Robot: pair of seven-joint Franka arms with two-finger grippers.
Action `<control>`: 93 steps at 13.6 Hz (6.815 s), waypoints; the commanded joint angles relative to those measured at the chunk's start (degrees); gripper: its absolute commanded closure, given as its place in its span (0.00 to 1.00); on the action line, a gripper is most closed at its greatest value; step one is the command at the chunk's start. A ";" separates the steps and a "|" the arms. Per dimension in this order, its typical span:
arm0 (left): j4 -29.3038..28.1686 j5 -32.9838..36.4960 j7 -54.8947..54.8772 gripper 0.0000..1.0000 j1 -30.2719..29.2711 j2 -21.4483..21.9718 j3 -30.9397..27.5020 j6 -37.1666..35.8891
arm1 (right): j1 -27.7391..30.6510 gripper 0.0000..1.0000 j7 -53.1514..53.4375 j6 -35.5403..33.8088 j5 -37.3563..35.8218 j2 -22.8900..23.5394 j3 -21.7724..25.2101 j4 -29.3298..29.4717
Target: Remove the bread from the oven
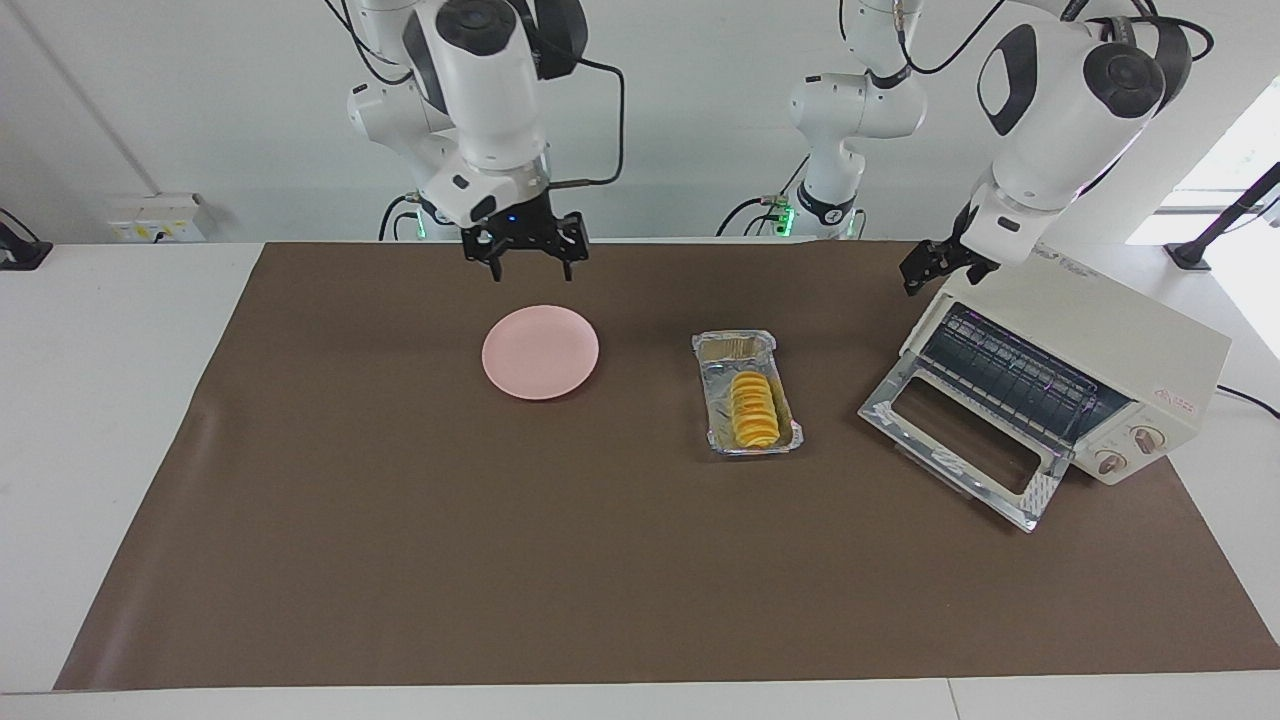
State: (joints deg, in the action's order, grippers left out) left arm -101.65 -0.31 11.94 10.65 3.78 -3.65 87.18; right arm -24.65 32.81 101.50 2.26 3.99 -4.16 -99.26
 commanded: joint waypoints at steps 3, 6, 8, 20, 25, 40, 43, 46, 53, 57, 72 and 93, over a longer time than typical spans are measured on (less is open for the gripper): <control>-2.41 0.23 -3.49 0.00 -2.82 1.93 1.01 -2.19 | -9.96 0.00 15.33 9.85 0.29 11.98 0.47 3.70; -2.50 0.23 -5.52 0.00 -4.76 2.02 2.32 -1.84 | -14.90 0.00 24.13 12.04 -2.07 24.11 0.73 11.88; -3.29 0.23 -5.61 0.00 -6.08 2.11 3.38 -1.06 | -14.03 0.00 23.97 15.46 -1.91 24.84 0.73 11.72; 1.45 0.58 -6.22 0.00 -5.73 -2.73 3.82 -0.44 | -13.05 0.15 17.37 25.40 -4.01 30.98 1.35 11.28; 4.69 0.67 -6.49 0.00 -5.64 -2.55 3.73 -0.86 | -13.32 1.00 17.81 24.53 -3.67 31.08 1.26 11.63; 6.38 0.31 -7.72 0.00 -5.46 -2.55 3.82 -1.31 | 0.72 1.00 8.09 8.98 -2.61 30.64 0.64 24.46; 6.03 0.31 -7.72 0.00 -5.38 -2.38 3.82 -1.40 | 8.10 1.00 -2.80 9.77 -2.17 30.99 0.65 24.38; 5.94 0.31 -7.19 0.00 -5.38 -2.20 3.74 -1.40 | 12.51 1.00 -10.73 12.73 -0.32 31.08 0.73 23.16; 6.03 0.31 -7.02 0.00 -6.08 -1.85 3.56 -1.58 | 19.73 1.00 -19.36 21.89 -0.32 32.75 0.73 17.09; 6.03 0.31 -6.93 0.00 -6.17 -1.85 3.56 -1.58 | 19.64 1.00 -20.94 28.22 -0.41 32.49 0.73 12.69; 6.03 0.31 -6.93 0.00 -6.08 -1.85 3.56 -1.58 | 15.08 0.00 -16.13 12.92 -4.97 33.27 1.26 23.58; 5.94 0.31 -6.93 0.00 -6.08 -1.85 3.56 -1.58 | 14.28 1.00 -9.34 19.61 -8.41 37.85 0.91 24.11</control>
State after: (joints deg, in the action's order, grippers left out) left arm -96.22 -0.28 5.00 4.87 1.67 -0.26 85.92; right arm -10.88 22.57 121.33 -5.45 40.77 -3.01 -76.37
